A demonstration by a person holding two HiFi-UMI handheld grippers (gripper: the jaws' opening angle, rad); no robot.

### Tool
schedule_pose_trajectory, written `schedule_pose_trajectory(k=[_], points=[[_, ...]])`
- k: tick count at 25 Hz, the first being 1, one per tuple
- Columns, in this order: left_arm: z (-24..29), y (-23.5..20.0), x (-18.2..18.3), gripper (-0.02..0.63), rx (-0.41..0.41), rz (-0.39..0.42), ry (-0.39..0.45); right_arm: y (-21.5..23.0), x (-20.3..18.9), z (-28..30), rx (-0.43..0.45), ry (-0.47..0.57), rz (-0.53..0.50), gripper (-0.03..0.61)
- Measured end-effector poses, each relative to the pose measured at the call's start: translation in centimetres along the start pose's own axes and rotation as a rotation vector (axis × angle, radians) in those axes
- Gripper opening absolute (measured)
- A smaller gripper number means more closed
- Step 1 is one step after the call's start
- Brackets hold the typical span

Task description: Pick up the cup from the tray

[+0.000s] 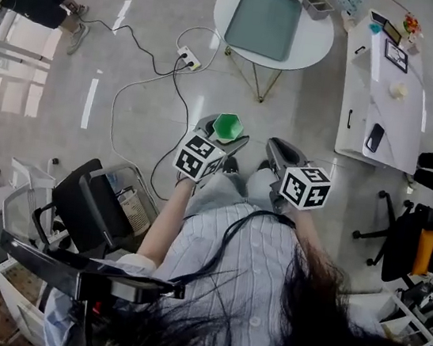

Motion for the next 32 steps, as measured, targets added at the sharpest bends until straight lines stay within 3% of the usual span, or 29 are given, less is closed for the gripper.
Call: schedule_pose_trajectory(k=[11, 20, 32], points=[[0.4, 3.8, 0.0, 0.331, 0.038, -0.008, -0.005, 1.5, -2.0, -3.9, 0.019, 0.000, 0.014, 0.052], [1.8, 10.7, 0.7, 0.331, 0.073, -0.020, 0.008, 5.4, -4.7, -9.9, 0.045, 0.013, 0.023, 0.052], [2.4, 18.0, -0.2, 0.331, 0.065, 0.005, -0.011, 6.2, -7.4, -14.4, 0.107, 0.033, -0.028, 0.052]])
Point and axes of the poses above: the fingertips, and each gripper's own axes: z forward along the fingers, y to its right, x out of its top, the point moved 5 cm from there along -z, backward along the fingers, and after that the axes turned 6 degrees about -y, right-handed, at the moved point
